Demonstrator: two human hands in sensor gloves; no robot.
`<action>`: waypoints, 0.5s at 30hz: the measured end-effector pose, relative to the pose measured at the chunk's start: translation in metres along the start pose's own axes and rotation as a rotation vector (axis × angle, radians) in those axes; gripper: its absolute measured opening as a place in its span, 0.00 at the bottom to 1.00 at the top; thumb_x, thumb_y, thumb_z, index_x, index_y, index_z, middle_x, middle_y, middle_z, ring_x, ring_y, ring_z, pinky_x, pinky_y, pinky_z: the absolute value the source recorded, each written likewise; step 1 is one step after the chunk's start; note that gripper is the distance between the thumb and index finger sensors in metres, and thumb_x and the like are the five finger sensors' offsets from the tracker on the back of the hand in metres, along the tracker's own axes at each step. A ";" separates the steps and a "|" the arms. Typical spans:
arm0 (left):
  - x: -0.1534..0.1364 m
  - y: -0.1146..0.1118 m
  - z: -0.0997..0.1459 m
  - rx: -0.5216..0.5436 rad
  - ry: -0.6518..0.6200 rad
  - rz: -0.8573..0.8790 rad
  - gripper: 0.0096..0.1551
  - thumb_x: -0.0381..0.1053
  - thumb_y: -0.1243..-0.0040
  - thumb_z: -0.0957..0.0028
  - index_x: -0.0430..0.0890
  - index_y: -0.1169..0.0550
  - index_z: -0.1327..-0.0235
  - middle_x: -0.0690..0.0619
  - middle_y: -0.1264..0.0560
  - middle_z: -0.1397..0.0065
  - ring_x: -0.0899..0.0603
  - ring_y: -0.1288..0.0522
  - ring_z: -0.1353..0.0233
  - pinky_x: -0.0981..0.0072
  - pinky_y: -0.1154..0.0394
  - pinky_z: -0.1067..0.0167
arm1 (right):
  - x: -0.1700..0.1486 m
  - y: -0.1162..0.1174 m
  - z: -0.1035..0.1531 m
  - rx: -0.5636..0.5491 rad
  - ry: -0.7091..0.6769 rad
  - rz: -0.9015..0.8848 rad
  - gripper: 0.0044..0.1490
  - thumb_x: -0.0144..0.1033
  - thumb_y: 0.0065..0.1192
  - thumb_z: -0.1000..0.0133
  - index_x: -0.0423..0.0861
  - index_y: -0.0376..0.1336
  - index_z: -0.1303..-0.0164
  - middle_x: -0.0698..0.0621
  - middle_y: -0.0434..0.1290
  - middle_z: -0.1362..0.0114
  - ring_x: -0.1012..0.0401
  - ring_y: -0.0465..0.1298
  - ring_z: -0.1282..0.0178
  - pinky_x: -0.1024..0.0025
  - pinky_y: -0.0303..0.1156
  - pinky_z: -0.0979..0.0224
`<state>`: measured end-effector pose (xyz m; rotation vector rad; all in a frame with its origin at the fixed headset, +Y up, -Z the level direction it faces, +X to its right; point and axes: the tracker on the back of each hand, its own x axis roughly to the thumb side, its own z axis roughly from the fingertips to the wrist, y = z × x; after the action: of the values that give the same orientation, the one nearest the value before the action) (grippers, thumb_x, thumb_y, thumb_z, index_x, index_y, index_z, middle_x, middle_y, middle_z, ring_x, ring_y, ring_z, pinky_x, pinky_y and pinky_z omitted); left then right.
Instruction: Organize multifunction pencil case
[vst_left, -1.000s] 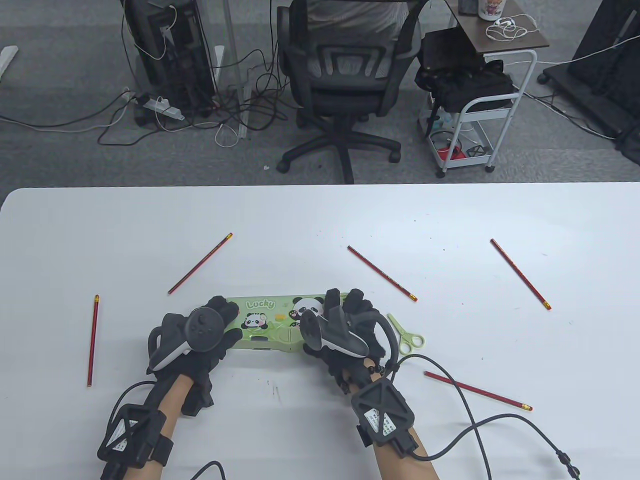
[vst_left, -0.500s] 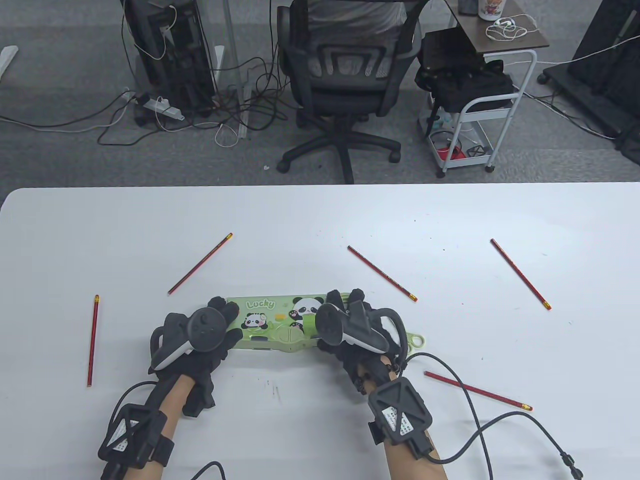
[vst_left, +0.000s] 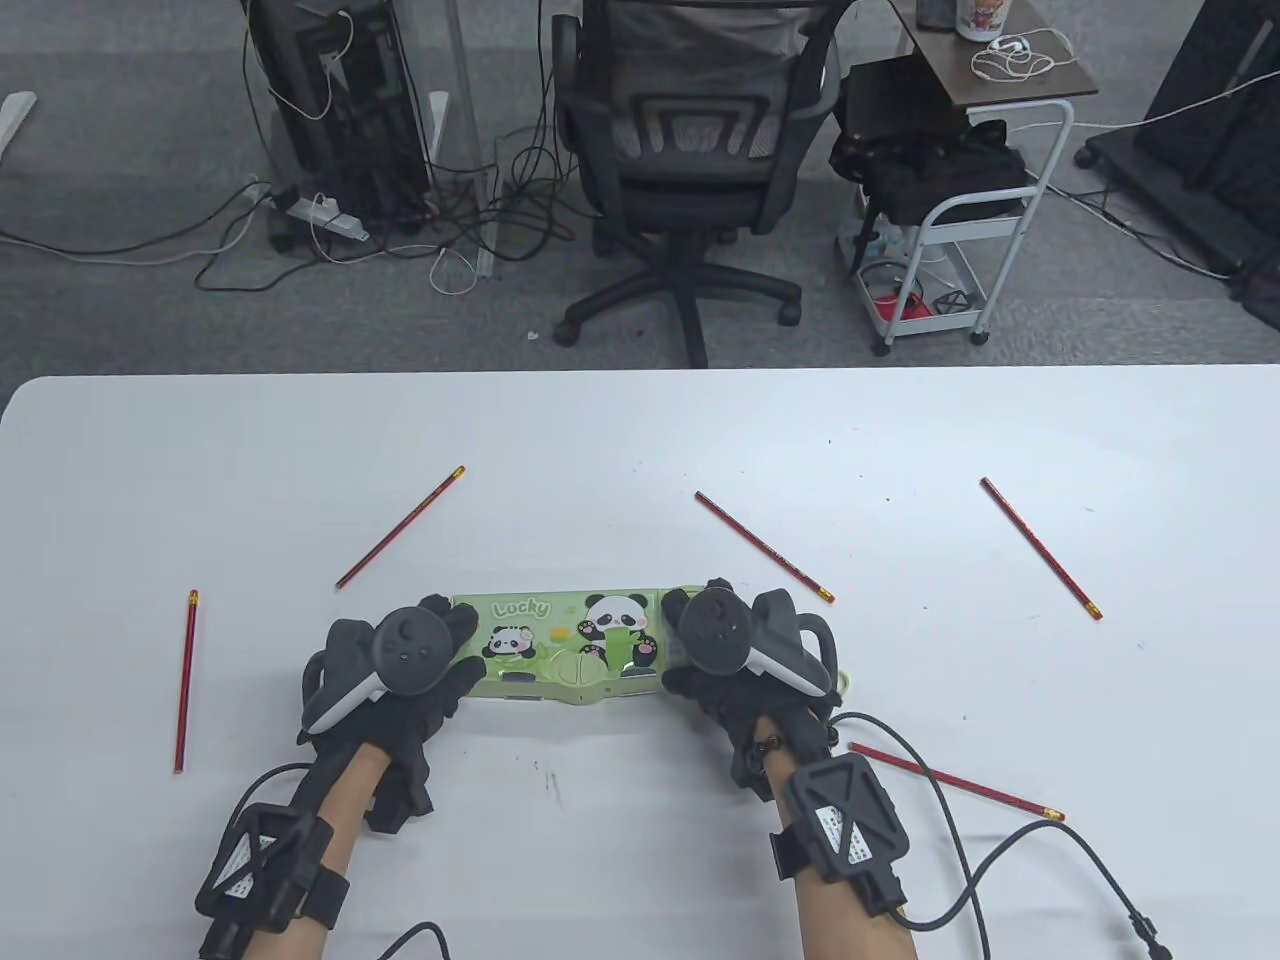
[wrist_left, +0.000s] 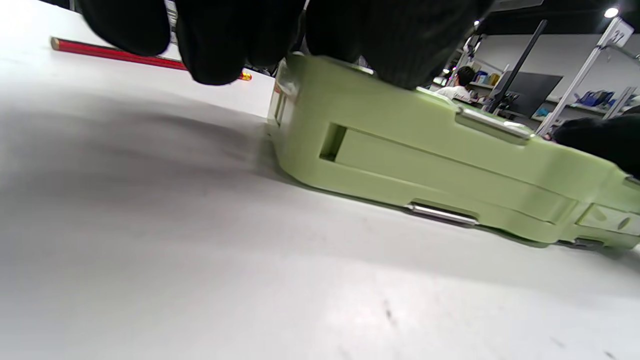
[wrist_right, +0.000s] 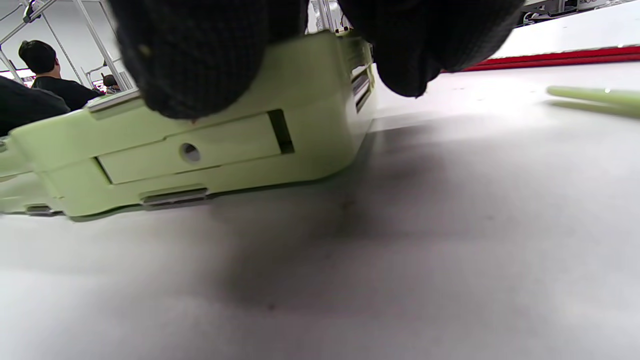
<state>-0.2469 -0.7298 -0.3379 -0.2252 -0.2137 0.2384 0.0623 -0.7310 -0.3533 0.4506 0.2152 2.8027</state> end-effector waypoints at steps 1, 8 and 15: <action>0.007 0.001 0.000 -0.040 0.027 -0.010 0.38 0.53 0.41 0.38 0.42 0.36 0.18 0.29 0.39 0.12 0.24 0.31 0.20 0.22 0.36 0.31 | 0.000 0.000 0.000 -0.002 0.002 -0.009 0.51 0.45 0.67 0.53 0.44 0.52 0.20 0.24 0.51 0.22 0.35 0.69 0.25 0.42 0.68 0.25; 0.053 0.005 -0.017 -0.230 0.196 -0.077 0.57 0.64 0.42 0.42 0.27 0.45 0.16 0.15 0.48 0.15 0.16 0.37 0.20 0.20 0.39 0.30 | -0.005 -0.001 0.001 -0.011 0.008 -0.047 0.50 0.46 0.68 0.53 0.45 0.54 0.20 0.25 0.51 0.22 0.36 0.68 0.25 0.43 0.68 0.25; 0.074 0.012 -0.041 -0.359 0.357 -0.068 0.65 0.67 0.41 0.46 0.20 0.46 0.18 0.10 0.50 0.17 0.11 0.40 0.21 0.17 0.41 0.32 | -0.011 -0.003 0.001 -0.005 0.012 -0.088 0.49 0.44 0.69 0.53 0.47 0.55 0.21 0.29 0.51 0.21 0.37 0.67 0.24 0.43 0.67 0.25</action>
<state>-0.1695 -0.7074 -0.3669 -0.6091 0.0931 0.0875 0.0730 -0.7316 -0.3559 0.4127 0.2257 2.7203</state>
